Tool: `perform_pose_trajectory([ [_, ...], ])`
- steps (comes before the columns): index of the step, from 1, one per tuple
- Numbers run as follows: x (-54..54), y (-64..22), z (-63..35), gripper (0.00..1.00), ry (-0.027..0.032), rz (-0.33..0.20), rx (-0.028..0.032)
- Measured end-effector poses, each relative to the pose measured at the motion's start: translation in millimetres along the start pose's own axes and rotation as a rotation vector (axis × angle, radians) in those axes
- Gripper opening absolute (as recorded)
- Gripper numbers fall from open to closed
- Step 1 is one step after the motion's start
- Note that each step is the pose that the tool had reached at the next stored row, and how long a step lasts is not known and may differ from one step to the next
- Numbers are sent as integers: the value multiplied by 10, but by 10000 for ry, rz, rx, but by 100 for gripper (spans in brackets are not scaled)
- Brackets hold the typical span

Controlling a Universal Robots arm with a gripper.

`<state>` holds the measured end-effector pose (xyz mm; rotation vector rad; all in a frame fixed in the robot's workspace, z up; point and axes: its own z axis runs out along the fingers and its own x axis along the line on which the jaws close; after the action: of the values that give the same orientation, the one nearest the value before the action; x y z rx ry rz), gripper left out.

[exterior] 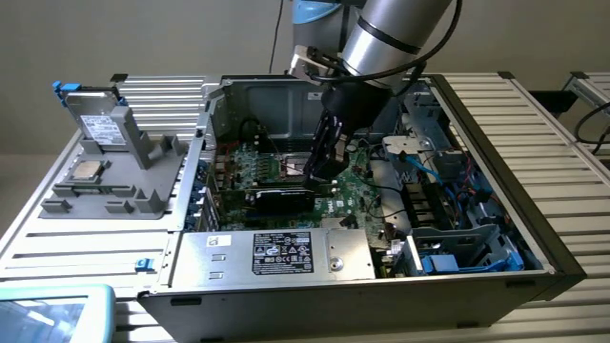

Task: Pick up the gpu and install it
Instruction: 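Insert the gpu into the slot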

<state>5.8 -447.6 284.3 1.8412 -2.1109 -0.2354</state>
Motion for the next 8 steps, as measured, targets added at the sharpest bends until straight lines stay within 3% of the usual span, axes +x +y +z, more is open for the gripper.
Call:
perform_pose_trajectory([
  [3, -10, 0, -2, 36, -79, 42, 479],
  [5, -12, 1, -2, 36, -139, 59, 740],
  [7, -13, 1, -2, 36, -221, 57, 899],
  [8, -13, 1, -1, 36, -292, 41, 946],
])
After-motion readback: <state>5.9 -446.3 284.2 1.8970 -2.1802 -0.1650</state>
